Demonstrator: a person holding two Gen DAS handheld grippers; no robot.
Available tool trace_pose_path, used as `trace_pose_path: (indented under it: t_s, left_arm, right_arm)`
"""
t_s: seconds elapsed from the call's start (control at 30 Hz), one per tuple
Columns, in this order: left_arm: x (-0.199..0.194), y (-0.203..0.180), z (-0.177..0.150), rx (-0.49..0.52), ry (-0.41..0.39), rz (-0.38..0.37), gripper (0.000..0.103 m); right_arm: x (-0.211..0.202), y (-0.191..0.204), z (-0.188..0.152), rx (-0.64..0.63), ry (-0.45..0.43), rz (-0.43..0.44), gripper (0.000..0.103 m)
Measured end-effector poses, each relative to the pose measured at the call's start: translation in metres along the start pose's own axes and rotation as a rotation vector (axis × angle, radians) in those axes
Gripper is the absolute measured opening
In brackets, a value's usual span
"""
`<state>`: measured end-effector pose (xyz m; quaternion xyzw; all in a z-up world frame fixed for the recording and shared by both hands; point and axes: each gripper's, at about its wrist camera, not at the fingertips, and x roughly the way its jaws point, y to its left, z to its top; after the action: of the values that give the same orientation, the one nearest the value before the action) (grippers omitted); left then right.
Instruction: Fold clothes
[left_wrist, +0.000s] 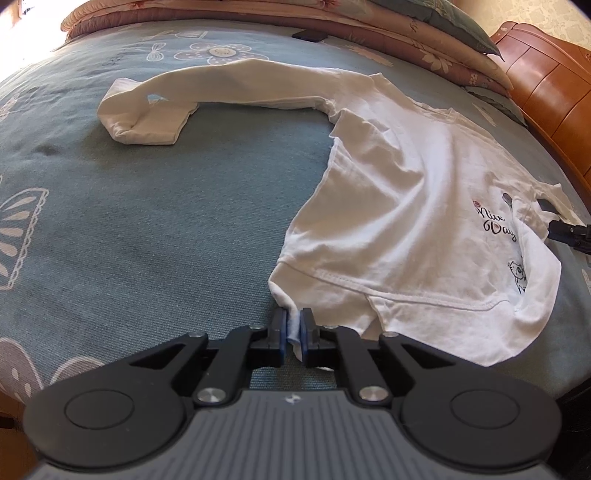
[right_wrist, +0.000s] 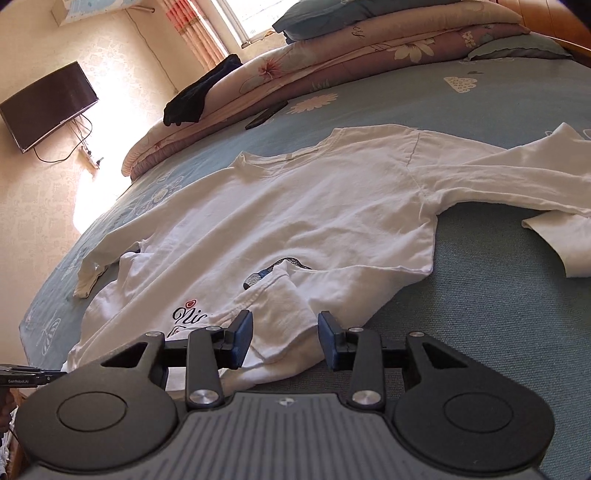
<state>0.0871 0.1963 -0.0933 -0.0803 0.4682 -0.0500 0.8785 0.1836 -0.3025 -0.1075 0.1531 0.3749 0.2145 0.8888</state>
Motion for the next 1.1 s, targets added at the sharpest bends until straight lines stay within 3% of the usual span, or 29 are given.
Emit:
trace_pose_path:
  t_s: [0.33,0.53,0.63,0.7,0.73,0.77,0.8,0.9,1.1]
  left_arm:
    - [0.002,0.002,0.002,-0.003,0.001,-0.018,0.009]
    - [0.003,0.004,0.002,-0.004,-0.003,-0.031,0.01]
    - [0.002,0.005,0.001,-0.005,-0.01,-0.04,0.01]
    - [0.002,0.006,0.0,-0.005,-0.013,-0.047,0.01]
    - [0.003,0.007,0.001,-0.01,-0.012,-0.051,0.011]
    - [0.003,0.008,0.001,-0.019,-0.011,-0.055,0.011]
    - [0.003,0.009,0.001,-0.029,-0.01,-0.059,0.011]
    - [0.003,0.01,0.002,-0.044,-0.007,-0.062,0.011]
    - [0.002,0.005,0.004,-0.042,0.001,-0.035,0.01]
  right_arm:
    - [0.024,0.013,0.011,-0.117,-0.031,-0.04,0.05]
    - [0.027,0.013,0.019,-0.071,0.087,0.105,0.055]
    - [0.007,0.018,0.011,-0.053,0.083,0.219,0.054]
    - [0.006,0.016,0.004,-0.029,0.091,0.215,0.053]
    - [0.01,0.014,0.001,-0.012,0.098,0.186,0.052]
    - [0.014,0.01,-0.001,0.014,0.107,0.16,0.033]
    - [0.017,0.007,-0.004,0.045,0.11,0.146,0.007]
    - [0.012,-0.002,-0.007,0.164,0.073,0.171,0.005]
    - [-0.051,0.01,-0.008,0.218,-0.069,0.216,0.004]
